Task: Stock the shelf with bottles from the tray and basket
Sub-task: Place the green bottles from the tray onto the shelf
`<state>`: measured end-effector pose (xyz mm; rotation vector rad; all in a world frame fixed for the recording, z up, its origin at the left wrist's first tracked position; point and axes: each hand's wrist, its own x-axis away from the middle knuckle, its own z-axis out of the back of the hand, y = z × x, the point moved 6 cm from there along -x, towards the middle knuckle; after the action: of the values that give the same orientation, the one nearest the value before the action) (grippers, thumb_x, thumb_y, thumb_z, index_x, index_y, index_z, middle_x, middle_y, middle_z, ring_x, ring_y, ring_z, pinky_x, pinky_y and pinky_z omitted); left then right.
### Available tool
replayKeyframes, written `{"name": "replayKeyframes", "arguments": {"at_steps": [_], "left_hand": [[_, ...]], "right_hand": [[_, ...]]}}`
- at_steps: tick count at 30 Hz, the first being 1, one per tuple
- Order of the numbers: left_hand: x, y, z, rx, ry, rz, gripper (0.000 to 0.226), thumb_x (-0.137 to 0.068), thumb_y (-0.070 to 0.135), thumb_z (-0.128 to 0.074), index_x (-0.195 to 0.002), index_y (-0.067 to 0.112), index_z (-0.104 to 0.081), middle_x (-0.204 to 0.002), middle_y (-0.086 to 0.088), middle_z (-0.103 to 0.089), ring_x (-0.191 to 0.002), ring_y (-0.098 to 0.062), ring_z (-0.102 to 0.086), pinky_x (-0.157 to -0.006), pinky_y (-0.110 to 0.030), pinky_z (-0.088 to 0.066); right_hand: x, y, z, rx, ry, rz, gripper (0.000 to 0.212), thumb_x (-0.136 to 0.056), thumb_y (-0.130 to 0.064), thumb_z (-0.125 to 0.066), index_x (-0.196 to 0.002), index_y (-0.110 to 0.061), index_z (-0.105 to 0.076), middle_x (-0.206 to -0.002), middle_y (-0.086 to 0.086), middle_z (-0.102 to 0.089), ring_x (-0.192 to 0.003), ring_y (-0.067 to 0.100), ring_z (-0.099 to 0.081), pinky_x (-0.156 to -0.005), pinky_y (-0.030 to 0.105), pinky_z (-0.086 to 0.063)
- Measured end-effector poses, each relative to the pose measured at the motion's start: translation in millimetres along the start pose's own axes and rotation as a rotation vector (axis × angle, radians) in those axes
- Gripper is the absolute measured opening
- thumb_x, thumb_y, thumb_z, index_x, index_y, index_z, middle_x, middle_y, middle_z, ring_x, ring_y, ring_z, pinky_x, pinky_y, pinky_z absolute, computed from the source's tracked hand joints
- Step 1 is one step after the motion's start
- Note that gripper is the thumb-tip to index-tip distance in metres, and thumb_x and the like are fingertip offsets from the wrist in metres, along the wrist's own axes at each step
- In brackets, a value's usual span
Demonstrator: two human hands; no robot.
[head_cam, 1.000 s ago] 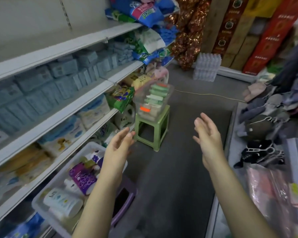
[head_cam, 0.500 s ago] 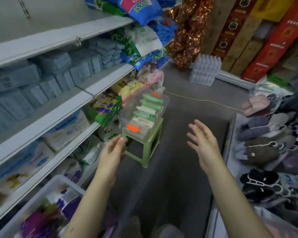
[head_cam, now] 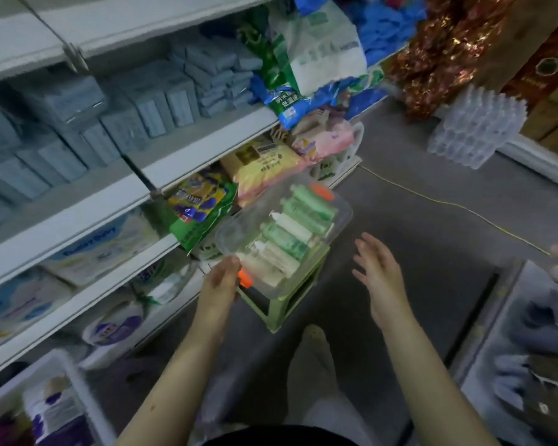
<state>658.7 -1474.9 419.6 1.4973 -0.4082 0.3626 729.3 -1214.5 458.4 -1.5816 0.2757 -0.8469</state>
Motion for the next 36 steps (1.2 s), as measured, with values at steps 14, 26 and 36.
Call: {"name": "replayKeyframes", "arguments": {"at_steps": [14,26,36], "left_hand": [[-135.2,-87.1,-46.8,-0.018,0.542,0.327,0.105,-0.057,0.087,-0.051,-0.145,0.031,-0.037,-0.148,-0.004,-0.043,-0.132,-0.027,-0.046,-0.110,-0.050,-0.037],[-194.2,-142.8,-54.0,0.014,0.811,0.292,0.050,-0.099,0.049,-0.038,-0.141,0.024,-0.048,-0.136,-0.004,-0.057,-0.125,-0.021,-0.052,-0.107,-0.036,-0.040],[-198.9,-150.3,-51.0,0.022,0.904,0.383,0.039,-0.102,0.043,-0.036,-0.117,0.017,-0.061,-0.096,0.002,-0.059,-0.092,-0.018,-0.055,-0.081,-0.026,-0.037]], "right_hand": [[-245.5,70.3,-83.4,0.676,-0.421,0.114,0.046,-0.095,-0.023,-0.059,-0.139,-0.013,-0.049,-0.143,0.003,-0.048,-0.133,0.017,-0.044,-0.104,0.021,-0.033],[-310.0,131.9,-119.3,0.943,-0.445,0.215,0.066,-0.091,-0.037,-0.060,-0.149,-0.018,-0.035,-0.152,0.007,-0.040,-0.140,0.025,-0.036,-0.113,0.032,-0.025],[-318.2,152.0,-129.0,1.233,-0.433,0.325,0.082,-0.080,-0.057,-0.050,-0.151,-0.022,-0.032,-0.156,0.004,-0.033,-0.143,0.026,-0.030,-0.116,0.046,-0.023]]}}
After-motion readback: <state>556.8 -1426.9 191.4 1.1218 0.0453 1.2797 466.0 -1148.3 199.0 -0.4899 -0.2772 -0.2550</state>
